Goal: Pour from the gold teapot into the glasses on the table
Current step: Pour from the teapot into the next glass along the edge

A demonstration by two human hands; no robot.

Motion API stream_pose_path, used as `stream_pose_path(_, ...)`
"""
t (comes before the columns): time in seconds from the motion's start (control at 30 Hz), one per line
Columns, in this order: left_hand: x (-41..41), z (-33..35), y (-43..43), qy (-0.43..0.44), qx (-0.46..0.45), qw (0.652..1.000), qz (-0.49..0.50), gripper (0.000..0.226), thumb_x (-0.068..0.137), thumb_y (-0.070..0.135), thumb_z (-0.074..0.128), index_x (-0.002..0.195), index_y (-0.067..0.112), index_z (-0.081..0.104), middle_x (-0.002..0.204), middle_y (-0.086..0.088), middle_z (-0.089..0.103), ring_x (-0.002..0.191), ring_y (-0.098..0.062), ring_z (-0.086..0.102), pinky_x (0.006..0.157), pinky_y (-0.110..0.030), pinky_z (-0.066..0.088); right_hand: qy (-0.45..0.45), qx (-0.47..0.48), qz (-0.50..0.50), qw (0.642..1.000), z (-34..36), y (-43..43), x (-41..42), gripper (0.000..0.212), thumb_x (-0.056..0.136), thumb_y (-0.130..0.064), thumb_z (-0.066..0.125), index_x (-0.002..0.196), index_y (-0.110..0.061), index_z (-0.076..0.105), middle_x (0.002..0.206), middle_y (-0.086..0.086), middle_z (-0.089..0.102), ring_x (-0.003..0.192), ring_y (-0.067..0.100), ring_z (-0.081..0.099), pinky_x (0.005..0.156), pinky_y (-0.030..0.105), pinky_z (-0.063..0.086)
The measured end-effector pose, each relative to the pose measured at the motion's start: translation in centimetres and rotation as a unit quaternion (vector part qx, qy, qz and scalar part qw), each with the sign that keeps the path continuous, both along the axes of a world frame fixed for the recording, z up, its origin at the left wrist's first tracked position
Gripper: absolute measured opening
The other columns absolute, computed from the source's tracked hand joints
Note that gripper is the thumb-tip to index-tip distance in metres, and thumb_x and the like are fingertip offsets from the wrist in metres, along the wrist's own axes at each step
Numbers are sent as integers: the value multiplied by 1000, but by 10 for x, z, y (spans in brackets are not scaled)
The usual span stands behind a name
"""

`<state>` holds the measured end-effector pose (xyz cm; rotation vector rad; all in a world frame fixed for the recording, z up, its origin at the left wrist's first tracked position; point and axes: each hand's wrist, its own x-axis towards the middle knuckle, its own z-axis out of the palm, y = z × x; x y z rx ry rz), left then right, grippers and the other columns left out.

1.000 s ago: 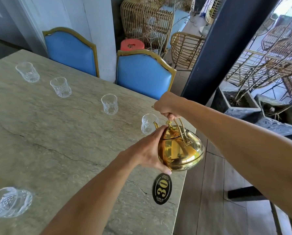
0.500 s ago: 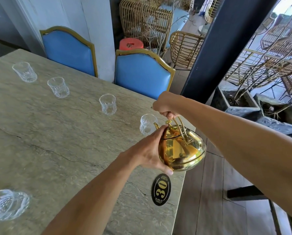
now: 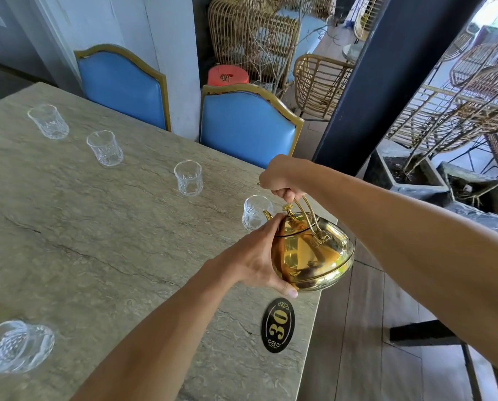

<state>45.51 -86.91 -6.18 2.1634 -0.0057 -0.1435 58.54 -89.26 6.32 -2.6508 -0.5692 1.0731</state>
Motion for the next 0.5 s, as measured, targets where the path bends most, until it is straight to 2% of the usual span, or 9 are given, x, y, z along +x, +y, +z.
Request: stream_pose_path(0.5, 1, 1, 0, 5, 5, 1000, -1, 133, 47, 47, 103, 150, 29, 21, 144, 6, 47, 130, -16, 52, 114, -39, 45, -8, -32, 9, 999, -1, 3, 2, 23, 103, -10, 38, 80, -8, 44, 58, 4, 35, 39, 13, 26, 34, 13, 21)
